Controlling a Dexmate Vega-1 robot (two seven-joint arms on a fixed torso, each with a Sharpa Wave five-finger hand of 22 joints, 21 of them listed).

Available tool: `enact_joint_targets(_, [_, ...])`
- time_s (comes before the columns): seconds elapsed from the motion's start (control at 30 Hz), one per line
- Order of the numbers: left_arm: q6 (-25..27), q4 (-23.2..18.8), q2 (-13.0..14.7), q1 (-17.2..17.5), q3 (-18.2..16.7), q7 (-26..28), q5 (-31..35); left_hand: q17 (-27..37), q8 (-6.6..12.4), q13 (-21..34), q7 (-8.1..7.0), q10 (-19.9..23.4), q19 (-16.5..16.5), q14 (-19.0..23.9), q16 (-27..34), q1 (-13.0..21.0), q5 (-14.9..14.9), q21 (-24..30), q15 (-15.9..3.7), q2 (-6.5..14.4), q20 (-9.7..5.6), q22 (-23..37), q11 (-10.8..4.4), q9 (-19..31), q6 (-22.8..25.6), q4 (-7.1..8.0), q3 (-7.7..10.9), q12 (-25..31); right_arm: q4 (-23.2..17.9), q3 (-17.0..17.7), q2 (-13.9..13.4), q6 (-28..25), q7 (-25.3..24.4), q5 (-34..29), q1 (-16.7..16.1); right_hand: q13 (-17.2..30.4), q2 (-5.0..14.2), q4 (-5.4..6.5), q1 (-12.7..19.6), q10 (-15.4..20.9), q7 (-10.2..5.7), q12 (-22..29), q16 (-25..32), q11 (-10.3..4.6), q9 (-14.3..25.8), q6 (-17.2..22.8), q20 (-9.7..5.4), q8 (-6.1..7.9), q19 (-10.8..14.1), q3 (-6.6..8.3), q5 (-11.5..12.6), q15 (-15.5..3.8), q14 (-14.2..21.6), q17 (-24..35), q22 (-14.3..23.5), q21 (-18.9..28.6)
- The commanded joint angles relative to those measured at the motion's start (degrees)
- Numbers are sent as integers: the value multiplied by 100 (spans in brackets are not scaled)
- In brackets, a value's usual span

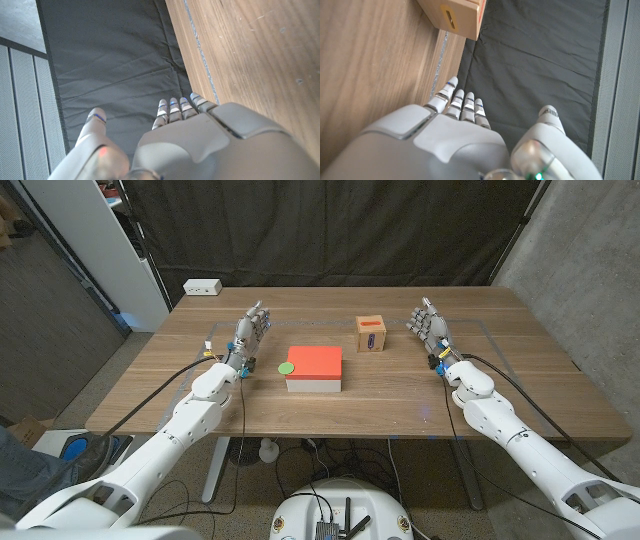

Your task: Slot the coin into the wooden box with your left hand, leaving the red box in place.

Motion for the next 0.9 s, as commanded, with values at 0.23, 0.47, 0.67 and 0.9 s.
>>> enact_joint_targets(0.23, [223, -359, 330, 231, -45, 76, 76, 23, 78, 7, -26, 358, 183, 379, 107, 65, 34, 108, -13, 43, -12, 30, -53, 9, 330, -26, 52, 132, -302, 63, 10, 5, -349, -57, -217, 16, 45, -16, 70, 115, 16, 48, 54, 23, 10, 30, 5, 30, 67, 55, 34, 51, 26, 10, 13, 4])
enact_joint_targets(0.47, [533, -568, 375, 287, -70, 311, 32, 81, 39, 36, -159, 1201, 1675, 1943, 401, 58, 22, 556, 71, 213, 418, 117, -70, 19, 722, -43, 86, 276, -451, 82, -32, -11, -556, -161, -325, 14, 69, -24, 84, 109, 7, 41, 57, 35, 11, 45, 20, 34, 82, 65, 34, 51, 37, 3, 14, -10])
enact_joint_targets(0.67, [732, -702, 388, 329, -115, 431, -70, 201, 58, 99, -149, 2572, 2720, 3525, 835, -3, 24, 1110, -300, 300, 376, 377, -186, 26, 1032, 0, 91, 630, -531, 105, -52, 17, -616, -183, -403, 12, 84, -30, 94, 104, -1, 36, 51, 45, 11, 52, 38, 36, 83, 71, 33, 75, 24, -2, 14, -25])
enact_joint_targets(0.9, [778, -657, 319, 321, -154, 386, -237, 794, 133, 541, 102, 5567, 4220, 6194, 2407, 274, 32, 2579, -881, 393, -3, 1473, -296, 33, 1772, -167, 101, 1583, -645, 132, -77, 50, -694, -215, -505, 11, 101, -38, 104, 111, -14, 36, 53, 48, 11, 48, 47, 31, 94, 77, 31, 83, 29, -9, 15, -42])
